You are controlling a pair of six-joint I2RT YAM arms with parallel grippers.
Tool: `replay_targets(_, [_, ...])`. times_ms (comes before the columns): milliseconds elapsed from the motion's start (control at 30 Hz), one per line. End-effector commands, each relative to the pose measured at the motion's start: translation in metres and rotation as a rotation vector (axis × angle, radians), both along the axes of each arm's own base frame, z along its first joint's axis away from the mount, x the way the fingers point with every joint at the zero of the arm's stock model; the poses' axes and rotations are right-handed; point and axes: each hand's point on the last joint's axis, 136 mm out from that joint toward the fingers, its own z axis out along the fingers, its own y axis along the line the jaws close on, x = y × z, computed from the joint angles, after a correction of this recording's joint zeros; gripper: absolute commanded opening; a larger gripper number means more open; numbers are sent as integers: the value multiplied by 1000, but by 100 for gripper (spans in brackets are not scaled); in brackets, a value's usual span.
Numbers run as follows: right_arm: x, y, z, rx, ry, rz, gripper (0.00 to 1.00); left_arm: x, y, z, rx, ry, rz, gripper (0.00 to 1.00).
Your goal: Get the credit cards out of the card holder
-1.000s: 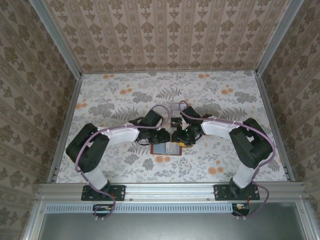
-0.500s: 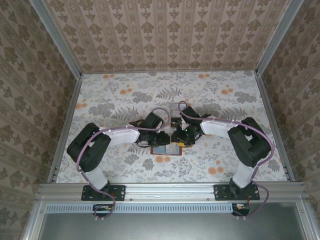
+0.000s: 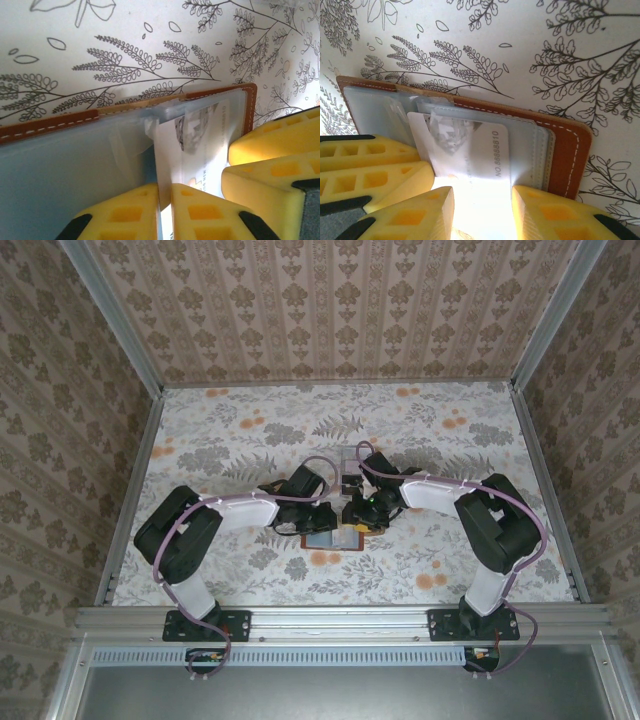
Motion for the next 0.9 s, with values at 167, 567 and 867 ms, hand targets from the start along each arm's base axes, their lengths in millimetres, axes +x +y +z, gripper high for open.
replay_targets(167, [-4, -5, -8, -47, 30, -6, 37, -3, 18, 3, 37, -1, 12, 9])
replay_targets(567, [-5, -7, -9, -52, 29, -5, 37, -3, 40, 20, 115, -43, -1, 10])
replay_targets(867, [-5, -7, -9, -50, 30, -6, 37, -4, 37, 26, 154, -40, -44, 11])
